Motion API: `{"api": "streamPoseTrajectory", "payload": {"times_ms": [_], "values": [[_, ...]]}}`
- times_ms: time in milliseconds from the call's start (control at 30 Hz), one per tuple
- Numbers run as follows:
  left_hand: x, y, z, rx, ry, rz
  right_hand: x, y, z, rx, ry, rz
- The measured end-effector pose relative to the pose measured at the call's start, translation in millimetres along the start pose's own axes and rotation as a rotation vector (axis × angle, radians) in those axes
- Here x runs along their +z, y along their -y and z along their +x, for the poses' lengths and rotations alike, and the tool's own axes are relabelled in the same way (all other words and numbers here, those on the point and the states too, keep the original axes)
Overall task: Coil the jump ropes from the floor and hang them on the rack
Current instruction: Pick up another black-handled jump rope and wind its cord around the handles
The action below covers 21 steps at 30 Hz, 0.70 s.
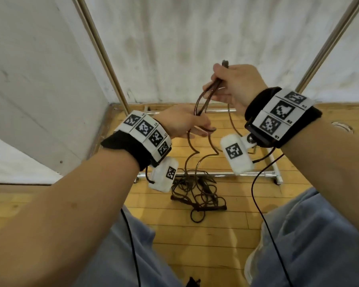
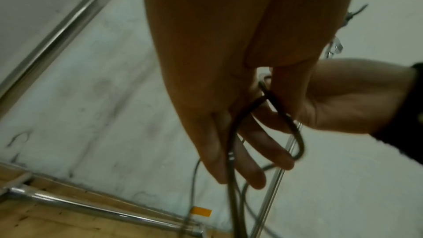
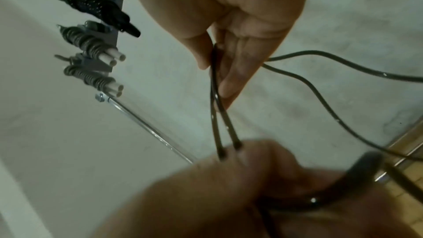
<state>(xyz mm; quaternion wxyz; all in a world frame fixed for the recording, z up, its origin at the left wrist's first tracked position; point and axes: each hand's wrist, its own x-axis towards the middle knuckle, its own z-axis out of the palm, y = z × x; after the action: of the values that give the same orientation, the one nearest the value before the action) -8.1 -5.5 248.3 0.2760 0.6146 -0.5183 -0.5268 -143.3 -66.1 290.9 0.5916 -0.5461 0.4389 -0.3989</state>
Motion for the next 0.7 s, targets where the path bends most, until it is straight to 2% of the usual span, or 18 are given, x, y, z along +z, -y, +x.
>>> {"api": "streamPoseTrajectory", "payload": {"times_ms": [100, 200, 267, 333, 400, 467, 567, 633, 700], "values": [[5, 3, 2, -0.012, -0.026, 0.044, -5, 5, 4, -0.012, -0.082, 0.107], [3, -3, 5, 0.051, -0.195, -0.071, -8, -1, 9, 0.014, -0.091, 0.174], [-1, -10, 6, 0.094, -0.297, -0.150, -10, -10, 8, 0.097, 0.039, 0.101], [-5, -18, 8, 0.103, -0.365, -0.210, -7, -24, 3, 0.092, 0.317, -0.208], [-6, -24, 9, 0.047, -0.392, -0.245, -3, -36, -3, 0.106, 0.475, -0.362], [-7, -29, 11, -0.022, -0.409, -0.255, -4, -45, -7, 0.162, 0.482, -0.325], [-6, -34, 11, -0.025, -0.451, -0.294, -8, -57, -14, 0.180, 0.505, -0.352], [-4, -39, 10, -0.008, -0.403, -0.469, -3, -64, -19, 0.118, 0.539, -0.439], [-6, -46, 6, 0.009, -0.322, -0.738, 6, -72, -22, 0.074, 0.545, -0.548]]}}
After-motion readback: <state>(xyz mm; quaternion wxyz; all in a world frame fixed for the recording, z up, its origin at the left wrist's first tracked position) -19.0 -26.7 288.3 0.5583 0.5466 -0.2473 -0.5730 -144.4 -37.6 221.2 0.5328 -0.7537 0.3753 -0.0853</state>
